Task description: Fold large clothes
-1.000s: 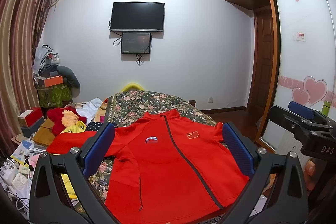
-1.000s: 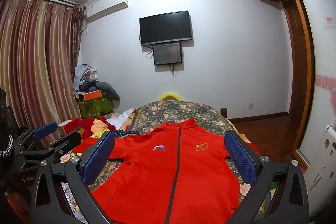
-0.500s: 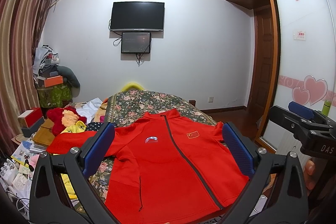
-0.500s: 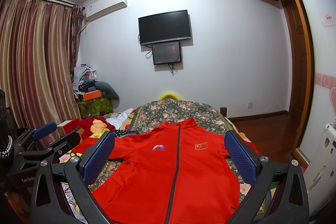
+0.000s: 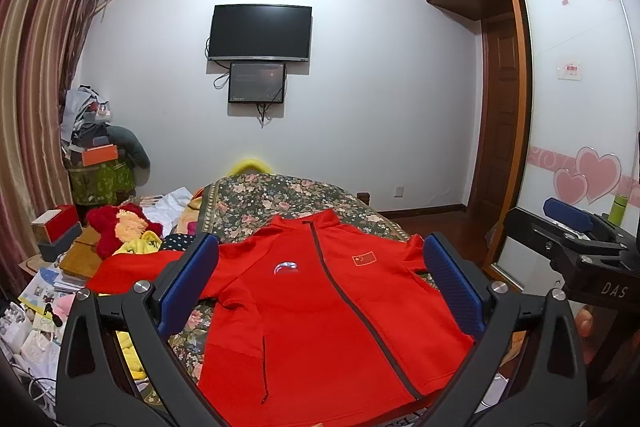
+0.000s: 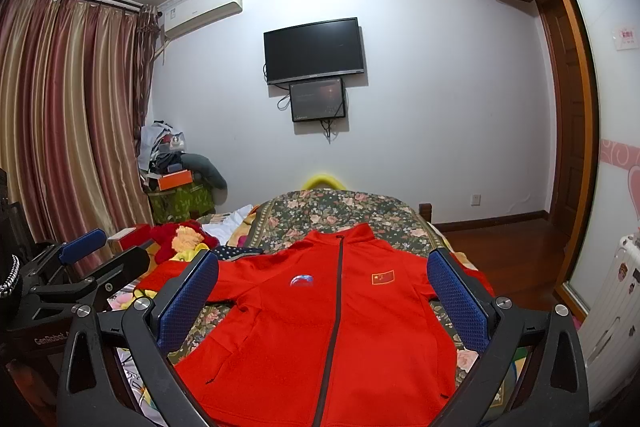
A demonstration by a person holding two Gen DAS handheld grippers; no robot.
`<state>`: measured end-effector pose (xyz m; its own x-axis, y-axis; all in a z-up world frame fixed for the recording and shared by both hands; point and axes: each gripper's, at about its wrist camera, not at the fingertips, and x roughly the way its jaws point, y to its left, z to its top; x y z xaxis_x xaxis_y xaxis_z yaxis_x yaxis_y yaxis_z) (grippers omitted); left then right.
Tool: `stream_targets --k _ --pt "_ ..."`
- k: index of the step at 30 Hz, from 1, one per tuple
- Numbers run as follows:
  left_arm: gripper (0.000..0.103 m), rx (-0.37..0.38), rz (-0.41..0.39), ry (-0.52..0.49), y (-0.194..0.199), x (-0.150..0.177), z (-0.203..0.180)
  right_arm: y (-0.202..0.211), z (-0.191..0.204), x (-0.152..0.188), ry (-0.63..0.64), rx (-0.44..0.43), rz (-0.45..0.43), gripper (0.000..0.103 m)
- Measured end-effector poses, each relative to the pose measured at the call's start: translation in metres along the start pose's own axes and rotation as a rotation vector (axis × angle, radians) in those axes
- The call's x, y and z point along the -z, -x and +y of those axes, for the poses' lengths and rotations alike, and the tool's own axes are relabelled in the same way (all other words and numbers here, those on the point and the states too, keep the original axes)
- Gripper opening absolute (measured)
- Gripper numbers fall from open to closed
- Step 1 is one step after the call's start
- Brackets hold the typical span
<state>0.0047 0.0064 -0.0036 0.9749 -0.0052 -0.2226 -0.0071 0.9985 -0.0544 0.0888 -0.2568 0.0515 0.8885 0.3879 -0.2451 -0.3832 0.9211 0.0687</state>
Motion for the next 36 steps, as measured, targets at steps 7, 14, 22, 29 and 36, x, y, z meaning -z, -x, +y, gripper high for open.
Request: stream_targets --k 7,14,22,29,36 --pt "0.103 0.002 -0.001 0.000 0.002 -0.001 -0.001 0.000 0.000 0.000 0.000 0.000 0.001 0.103" --pt "0.103 0.002 0.000 0.002 0.003 -0.001 0.000 -0.001 0.000 0.001 0.000 0.001 0.002 0.103" --pt "0.103 0.003 0.008 0.005 -0.002 0.000 0.001 -0.005 -0.001 0.004 0.000 0.003 0.008 0.103" --pt "0.103 0.002 0.017 0.008 -0.007 0.001 0.004 -0.010 -0.001 0.005 -0.001 0.005 0.023 0.103" --pt "0.103 -0.004 0.035 0.019 -0.023 0.003 0.015 -0.031 0.006 0.003 0.008 0.012 0.052 0.103"
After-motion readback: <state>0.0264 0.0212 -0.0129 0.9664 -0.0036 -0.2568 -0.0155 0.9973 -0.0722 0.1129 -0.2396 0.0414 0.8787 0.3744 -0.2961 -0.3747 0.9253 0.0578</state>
